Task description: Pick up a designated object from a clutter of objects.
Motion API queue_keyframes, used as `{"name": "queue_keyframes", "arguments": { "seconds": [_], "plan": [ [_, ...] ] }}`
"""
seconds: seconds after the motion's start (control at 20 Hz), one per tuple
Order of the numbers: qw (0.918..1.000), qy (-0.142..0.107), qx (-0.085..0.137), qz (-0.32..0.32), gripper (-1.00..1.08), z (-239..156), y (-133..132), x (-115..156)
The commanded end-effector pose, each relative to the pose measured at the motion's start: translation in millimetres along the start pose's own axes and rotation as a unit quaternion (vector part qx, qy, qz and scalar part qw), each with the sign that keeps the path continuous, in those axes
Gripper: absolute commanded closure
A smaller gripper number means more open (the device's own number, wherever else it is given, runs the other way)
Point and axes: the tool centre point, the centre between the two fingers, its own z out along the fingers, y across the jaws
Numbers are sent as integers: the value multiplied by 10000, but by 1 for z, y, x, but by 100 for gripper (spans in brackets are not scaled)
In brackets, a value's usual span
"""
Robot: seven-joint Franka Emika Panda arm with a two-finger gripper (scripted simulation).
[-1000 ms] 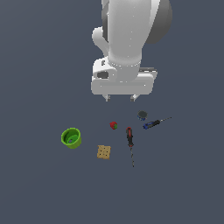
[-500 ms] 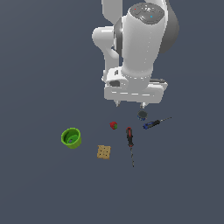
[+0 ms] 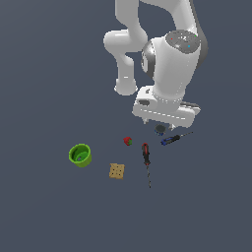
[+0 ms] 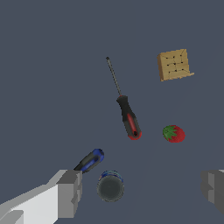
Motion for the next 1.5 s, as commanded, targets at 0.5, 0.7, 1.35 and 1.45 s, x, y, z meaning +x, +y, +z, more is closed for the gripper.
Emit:
{"name": "queue_keyframes", "arguments": {
  "seconds": [0.5, 0.7, 1.35, 1.45],
  "plan": [
    [9920, -30, 38, 1258, -92, 53, -51, -31],
    [9861, -27, 35, 1661, -92, 70, -64, -42],
    [9554, 53, 6, 2954, -92, 122, -101, -82],
    [9491, 75, 2, 3149, -92, 130, -106, -88]
  ]
}}
